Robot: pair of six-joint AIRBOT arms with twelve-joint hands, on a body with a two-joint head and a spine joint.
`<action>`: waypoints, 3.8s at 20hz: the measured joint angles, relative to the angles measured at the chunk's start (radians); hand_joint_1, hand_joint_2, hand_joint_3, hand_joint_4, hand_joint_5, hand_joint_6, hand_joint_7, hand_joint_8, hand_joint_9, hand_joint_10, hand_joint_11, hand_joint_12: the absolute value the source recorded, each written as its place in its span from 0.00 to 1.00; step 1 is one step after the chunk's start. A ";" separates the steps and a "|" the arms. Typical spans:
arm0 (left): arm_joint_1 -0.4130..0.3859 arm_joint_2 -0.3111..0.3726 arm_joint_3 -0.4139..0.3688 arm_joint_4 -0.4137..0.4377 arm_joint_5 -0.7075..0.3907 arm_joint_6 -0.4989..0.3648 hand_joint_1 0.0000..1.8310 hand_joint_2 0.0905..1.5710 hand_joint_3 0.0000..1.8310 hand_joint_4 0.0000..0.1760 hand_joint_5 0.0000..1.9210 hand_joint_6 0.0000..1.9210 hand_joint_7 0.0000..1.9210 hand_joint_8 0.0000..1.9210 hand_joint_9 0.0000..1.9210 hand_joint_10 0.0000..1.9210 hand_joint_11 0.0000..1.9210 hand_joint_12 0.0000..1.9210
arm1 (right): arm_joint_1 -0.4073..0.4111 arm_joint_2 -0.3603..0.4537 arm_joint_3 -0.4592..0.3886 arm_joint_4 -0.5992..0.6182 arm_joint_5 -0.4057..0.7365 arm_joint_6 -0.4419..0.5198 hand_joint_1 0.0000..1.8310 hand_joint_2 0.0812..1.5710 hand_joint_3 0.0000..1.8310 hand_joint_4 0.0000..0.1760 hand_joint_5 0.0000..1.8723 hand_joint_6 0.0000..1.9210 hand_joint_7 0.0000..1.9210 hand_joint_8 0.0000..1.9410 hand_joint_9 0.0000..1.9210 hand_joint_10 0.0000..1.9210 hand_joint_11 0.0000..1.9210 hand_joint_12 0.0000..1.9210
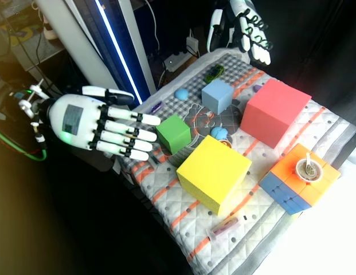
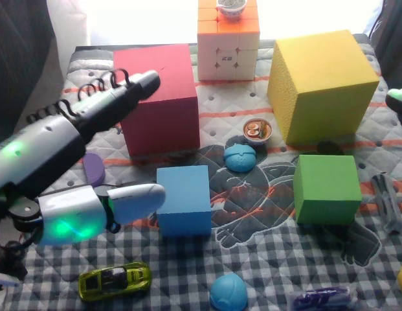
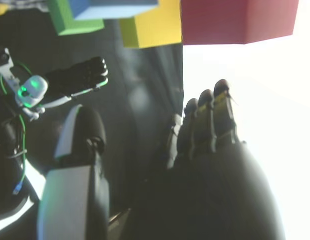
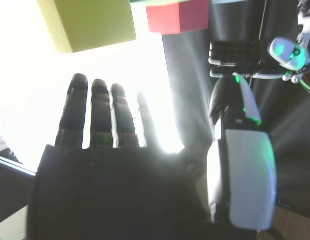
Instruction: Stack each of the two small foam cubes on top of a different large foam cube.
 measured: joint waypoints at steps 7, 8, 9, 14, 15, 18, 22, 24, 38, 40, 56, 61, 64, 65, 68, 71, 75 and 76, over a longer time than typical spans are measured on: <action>-0.024 -0.037 0.022 -0.002 0.063 -0.001 0.26 0.73 0.00 0.37 0.00 0.00 0.00 0.00 0.00 0.00 0.00 0.00 | 0.078 -0.048 0.034 -0.014 -0.064 0.000 0.30 0.71 0.00 0.06 0.00 0.00 0.00 0.00 0.02 0.02 0.00 0.56; -0.031 -0.049 0.029 -0.006 0.077 0.001 0.28 0.72 0.00 0.43 0.00 0.00 0.00 0.00 0.00 0.00 0.01 0.00 | 0.100 -0.062 0.044 -0.026 -0.090 0.000 0.32 0.70 0.00 0.13 0.00 0.00 0.00 0.00 0.05 0.05 0.00 0.65; -0.034 -0.058 0.035 -0.011 0.097 0.000 0.29 0.71 0.00 0.48 0.00 0.00 0.00 0.00 0.00 0.00 0.01 0.01 | 0.121 -0.080 0.056 -0.034 -0.116 0.000 0.32 0.70 0.00 0.06 0.00 0.00 0.00 0.00 0.02 0.06 0.00 0.71; -0.061 -0.100 0.072 -0.018 0.198 -0.001 0.36 0.66 0.00 0.36 0.00 0.00 0.00 0.00 0.00 0.00 0.00 0.00 | 0.187 -0.144 0.107 -0.058 -0.277 0.000 0.34 0.67 0.00 0.00 0.00 0.00 0.00 0.00 0.02 0.01 0.00 0.54; -0.068 -0.106 0.078 -0.023 0.212 0.000 0.38 0.65 0.00 0.45 0.00 0.00 0.00 0.00 0.00 0.00 0.00 0.00 | 0.198 -0.155 0.119 -0.054 -0.296 0.000 0.35 0.67 0.00 0.00 0.00 0.00 0.00 0.00 0.02 0.01 0.00 0.56; -0.083 -0.140 0.109 -0.035 0.281 0.000 0.41 0.63 0.00 0.50 0.00 0.00 0.00 0.00 0.00 0.00 0.00 0.10 | 0.241 -0.188 0.141 -0.051 -0.377 -0.001 0.35 0.66 0.00 0.00 0.00 0.00 0.00 0.00 0.01 0.01 0.00 0.46; -0.104 -0.190 0.144 -0.086 0.354 0.056 0.47 0.60 0.00 0.27 0.00 0.00 0.00 0.00 0.00 0.00 0.00 0.38 | 0.275 -0.232 0.179 -0.050 -0.440 0.000 0.38 0.66 0.00 0.00 0.00 0.00 0.00 0.00 0.02 0.01 0.00 0.36; -0.121 -0.220 0.167 -0.090 0.366 0.064 0.52 0.63 0.00 0.19 0.02 0.01 0.06 0.01 0.07 0.03 0.00 0.65 | 0.281 -0.240 0.190 -0.044 -0.454 0.000 0.40 0.67 0.00 0.00 0.00 0.00 0.02 0.01 0.04 0.02 0.00 0.44; -0.142 -0.231 0.165 -0.098 0.358 0.070 0.87 0.77 0.00 0.00 0.10 0.76 0.08 0.75 0.29 0.86 0.23 0.92 | 0.320 -0.249 0.209 -0.044 -0.475 -0.004 0.60 0.85 0.00 0.00 0.25 0.84 0.35 0.87 0.39 0.98 0.45 1.00; -0.140 -0.209 0.142 -0.084 0.344 0.066 0.87 0.78 0.00 0.00 0.11 0.71 0.06 0.77 0.27 0.89 0.18 0.97 | 0.320 -0.229 0.186 -0.060 -0.471 -0.005 0.62 0.85 0.00 0.00 0.26 0.82 0.36 0.86 0.41 0.99 0.48 1.00; -0.312 -0.068 0.093 0.013 0.207 0.166 0.88 0.74 0.00 0.00 0.12 0.60 0.15 0.67 0.35 0.80 0.32 0.96 | 0.462 -0.092 0.165 -0.098 -0.284 -0.004 0.71 0.82 0.00 0.00 0.27 0.81 0.33 0.78 0.38 0.87 0.41 1.00; -0.403 -0.101 0.167 -0.025 0.294 0.169 0.79 0.80 0.00 0.00 0.14 0.36 0.26 0.80 0.37 0.85 0.36 0.96 | 0.533 -0.114 0.227 -0.063 -0.317 -0.003 0.71 0.82 0.00 0.00 0.27 0.85 0.34 0.76 0.36 0.85 0.38 1.00; -0.454 -0.125 0.226 -0.087 0.330 0.175 0.75 0.74 0.00 0.00 0.20 0.31 0.19 0.34 0.18 0.59 0.11 0.92 | 0.596 -0.148 0.288 -0.030 -0.380 -0.003 0.70 0.84 0.00 0.00 0.25 0.91 0.30 0.82 0.32 0.86 0.23 0.98; -0.463 -0.134 0.243 -0.119 0.352 0.193 0.75 0.74 0.00 0.00 0.21 0.36 0.19 0.31 0.16 0.62 0.08 0.95 | 0.612 -0.161 0.307 -0.019 -0.407 -0.003 0.69 0.85 0.00 0.00 0.25 0.93 0.29 0.83 0.30 0.87 0.16 0.99; -0.501 -0.163 0.292 -0.180 0.411 0.226 0.71 0.81 0.01 0.00 0.17 0.48 0.28 0.77 0.25 0.90 0.30 1.00 | 0.658 -0.194 0.354 -0.011 -0.478 -0.003 0.70 0.84 0.00 0.00 0.26 0.92 0.29 0.81 0.31 0.86 0.22 0.98; -0.508 -0.203 0.338 -0.220 0.466 0.229 0.61 0.75 0.00 0.00 0.13 0.25 0.18 0.28 0.15 0.52 0.09 0.94 | 0.686 -0.241 0.410 0.001 -0.568 -0.003 0.70 0.83 0.00 0.00 0.13 0.79 0.31 0.82 0.21 0.86 0.18 1.00; -0.505 -0.225 0.362 -0.248 0.509 0.230 0.47 0.73 0.00 0.01 0.06 0.01 0.03 0.00 0.03 0.11 0.00 0.68 | 0.698 -0.265 0.436 0.007 -0.635 0.006 0.56 0.73 0.00 0.00 0.01 0.50 0.06 0.44 0.06 0.71 0.06 1.00; -0.504 -0.225 0.362 -0.248 0.514 0.230 0.45 0.71 0.00 0.32 0.04 0.00 0.00 0.00 0.00 0.01 0.00 0.49 | 0.698 -0.266 0.439 0.009 -0.645 0.005 0.44 0.73 0.00 0.00 0.00 0.15 0.01 0.17 0.00 0.47 0.01 0.95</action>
